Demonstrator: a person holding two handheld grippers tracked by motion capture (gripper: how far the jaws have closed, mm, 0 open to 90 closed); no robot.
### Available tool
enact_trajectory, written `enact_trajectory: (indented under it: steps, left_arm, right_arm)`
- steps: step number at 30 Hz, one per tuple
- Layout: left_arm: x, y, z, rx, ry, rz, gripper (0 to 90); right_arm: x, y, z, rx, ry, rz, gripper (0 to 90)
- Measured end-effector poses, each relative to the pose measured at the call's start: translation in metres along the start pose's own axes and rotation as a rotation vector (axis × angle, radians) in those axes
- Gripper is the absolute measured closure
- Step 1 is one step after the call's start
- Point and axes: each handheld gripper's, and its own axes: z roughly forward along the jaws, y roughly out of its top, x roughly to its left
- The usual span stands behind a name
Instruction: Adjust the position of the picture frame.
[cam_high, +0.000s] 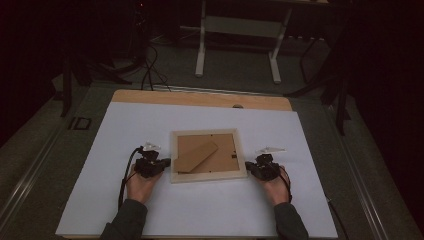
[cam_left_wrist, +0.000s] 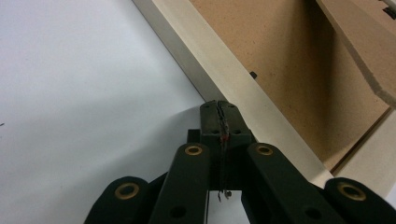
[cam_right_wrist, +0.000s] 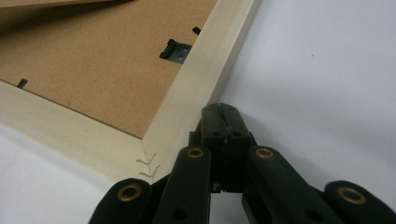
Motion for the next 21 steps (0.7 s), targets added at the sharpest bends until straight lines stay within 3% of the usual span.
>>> enact_trajectory:
  steps: [11,21]
  left_arm:
    - [0.0062,0.0011,0.0033,-0.023,-0.026,-0.034,90.0]
    - [0.0072,0.0057,0.0059,-0.020,-0.005,-0.036,90.0]
  right_arm:
    - [0.0032,-0.0009,-0.0011,0.004,-0.009,-0.005,89.9]
    - [0.0069,-0.0029,-0.0032,0.011,-0.010,-0.013,90.0]
